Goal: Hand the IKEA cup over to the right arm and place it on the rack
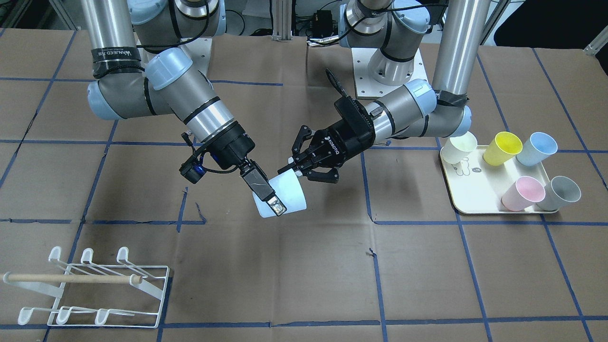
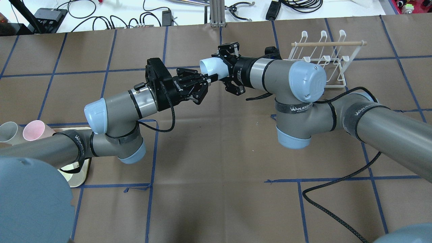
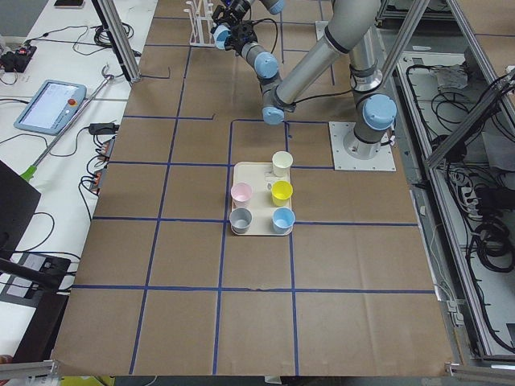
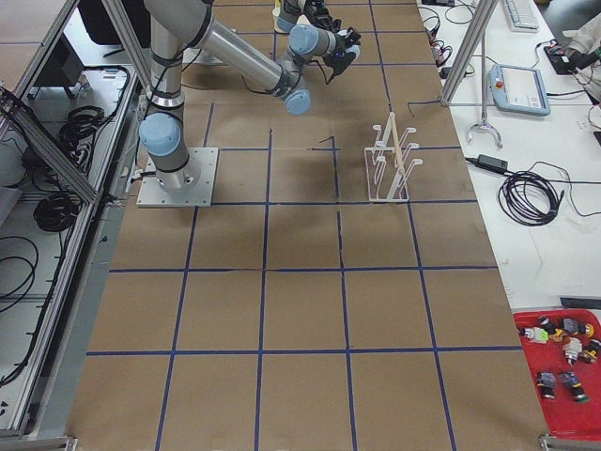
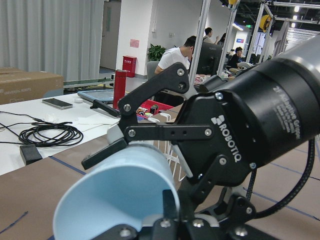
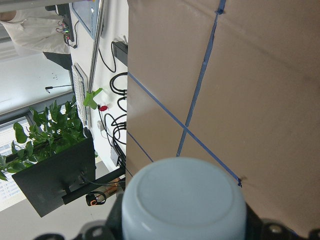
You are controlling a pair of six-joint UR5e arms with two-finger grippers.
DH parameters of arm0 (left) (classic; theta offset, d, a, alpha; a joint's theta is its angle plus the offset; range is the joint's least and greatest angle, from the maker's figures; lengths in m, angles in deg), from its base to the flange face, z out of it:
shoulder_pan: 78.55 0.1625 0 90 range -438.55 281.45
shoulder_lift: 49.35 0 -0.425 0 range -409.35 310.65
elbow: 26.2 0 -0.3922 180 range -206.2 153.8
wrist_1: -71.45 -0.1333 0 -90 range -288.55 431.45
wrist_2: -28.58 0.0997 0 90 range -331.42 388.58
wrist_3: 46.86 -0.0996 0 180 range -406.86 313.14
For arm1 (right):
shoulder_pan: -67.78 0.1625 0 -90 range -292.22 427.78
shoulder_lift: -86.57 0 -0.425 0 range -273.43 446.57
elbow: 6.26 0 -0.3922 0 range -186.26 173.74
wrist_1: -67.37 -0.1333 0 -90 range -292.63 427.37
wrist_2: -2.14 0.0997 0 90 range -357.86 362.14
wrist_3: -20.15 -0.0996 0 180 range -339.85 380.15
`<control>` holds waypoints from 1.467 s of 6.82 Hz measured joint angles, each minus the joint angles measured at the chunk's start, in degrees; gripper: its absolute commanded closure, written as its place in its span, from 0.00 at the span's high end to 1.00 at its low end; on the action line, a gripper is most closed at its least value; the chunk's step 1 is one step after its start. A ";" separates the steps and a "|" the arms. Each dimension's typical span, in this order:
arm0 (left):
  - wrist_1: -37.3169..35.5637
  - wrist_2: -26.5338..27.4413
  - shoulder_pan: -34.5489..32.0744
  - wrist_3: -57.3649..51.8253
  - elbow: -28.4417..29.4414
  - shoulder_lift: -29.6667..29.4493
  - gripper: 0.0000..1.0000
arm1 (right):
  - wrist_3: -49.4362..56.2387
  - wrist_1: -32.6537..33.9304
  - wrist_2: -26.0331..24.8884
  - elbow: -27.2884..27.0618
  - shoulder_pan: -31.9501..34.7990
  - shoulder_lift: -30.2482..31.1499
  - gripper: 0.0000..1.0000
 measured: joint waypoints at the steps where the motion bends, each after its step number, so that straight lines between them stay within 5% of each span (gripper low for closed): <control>1: 0.00 0.42 0.05 0.36 0.16 0.17 0.39 | 0.00 -0.04 0.03 0.02 -0.01 0.02 0.52; 3: -0.05 2.19 0.15 1.83 0.30 0.49 0.90 | 0.00 -0.07 0.03 0.06 -0.04 0.06 0.48; 4: -0.15 2.49 0.33 2.09 0.35 0.33 0.98 | 0.05 -0.07 0.00 0.24 -0.07 0.00 0.43; 7: -3.81 0.71 4.78 3.22 -0.15 0.17 1.00 | 2.62 0.07 -0.14 1.18 -1.48 -0.37 0.23; 8: -5.81 -2.39 8.42 5.60 -0.29 0.60 1.00 | 7.29 0.09 -0.17 1.23 -3.12 -0.41 0.08; 10: -8.36 -7.49 14.96 9.42 0.19 1.05 1.00 | 24.23 0.15 -0.57 1.93 -7.09 -0.27 0.07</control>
